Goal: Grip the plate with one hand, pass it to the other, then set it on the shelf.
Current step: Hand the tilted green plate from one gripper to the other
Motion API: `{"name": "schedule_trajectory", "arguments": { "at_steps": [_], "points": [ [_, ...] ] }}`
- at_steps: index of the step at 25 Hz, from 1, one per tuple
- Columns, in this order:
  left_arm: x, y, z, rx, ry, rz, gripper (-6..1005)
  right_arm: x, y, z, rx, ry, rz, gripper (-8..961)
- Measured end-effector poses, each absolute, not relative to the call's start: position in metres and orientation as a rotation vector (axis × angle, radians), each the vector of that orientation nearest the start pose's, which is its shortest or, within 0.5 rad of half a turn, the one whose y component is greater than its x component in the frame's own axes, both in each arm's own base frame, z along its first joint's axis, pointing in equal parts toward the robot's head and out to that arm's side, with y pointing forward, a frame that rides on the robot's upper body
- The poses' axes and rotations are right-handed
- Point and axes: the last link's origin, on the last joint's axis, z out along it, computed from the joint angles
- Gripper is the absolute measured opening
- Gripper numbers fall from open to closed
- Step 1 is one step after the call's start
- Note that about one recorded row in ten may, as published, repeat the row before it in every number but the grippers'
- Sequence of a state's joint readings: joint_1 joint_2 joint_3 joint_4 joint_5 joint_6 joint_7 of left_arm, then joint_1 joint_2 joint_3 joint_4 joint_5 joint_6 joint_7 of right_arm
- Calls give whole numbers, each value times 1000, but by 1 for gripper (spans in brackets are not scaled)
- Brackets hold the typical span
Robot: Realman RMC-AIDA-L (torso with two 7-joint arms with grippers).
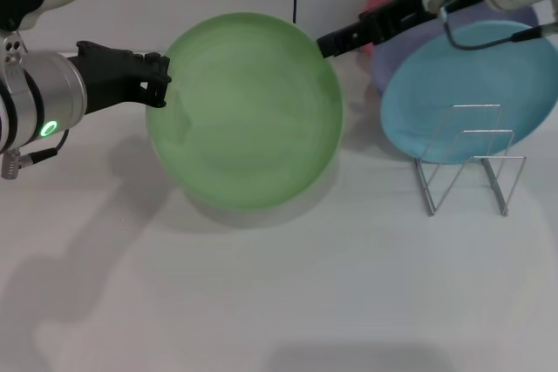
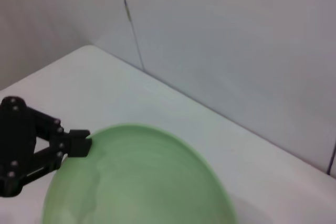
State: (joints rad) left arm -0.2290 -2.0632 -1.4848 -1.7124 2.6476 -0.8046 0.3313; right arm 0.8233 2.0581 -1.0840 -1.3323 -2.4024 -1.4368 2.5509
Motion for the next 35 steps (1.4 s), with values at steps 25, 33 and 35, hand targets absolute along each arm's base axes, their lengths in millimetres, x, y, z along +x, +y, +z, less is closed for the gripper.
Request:
{"name": "schedule_trajectory", "arguments": {
  "at_steps": [25, 33, 35],
  "points": [
    [-148, 355, 30, -2147, -650, -197, 70, 89, 429, 37, -2521, 803, 66, 600],
    [-146, 354, 31, -2149, -642, -204, 76, 88, 430, 35, -2522, 811, 67, 563],
    [-146, 354, 31, -2149, -643, -204, 78, 88, 430, 35, -2522, 810, 67, 557]
  ]
}}
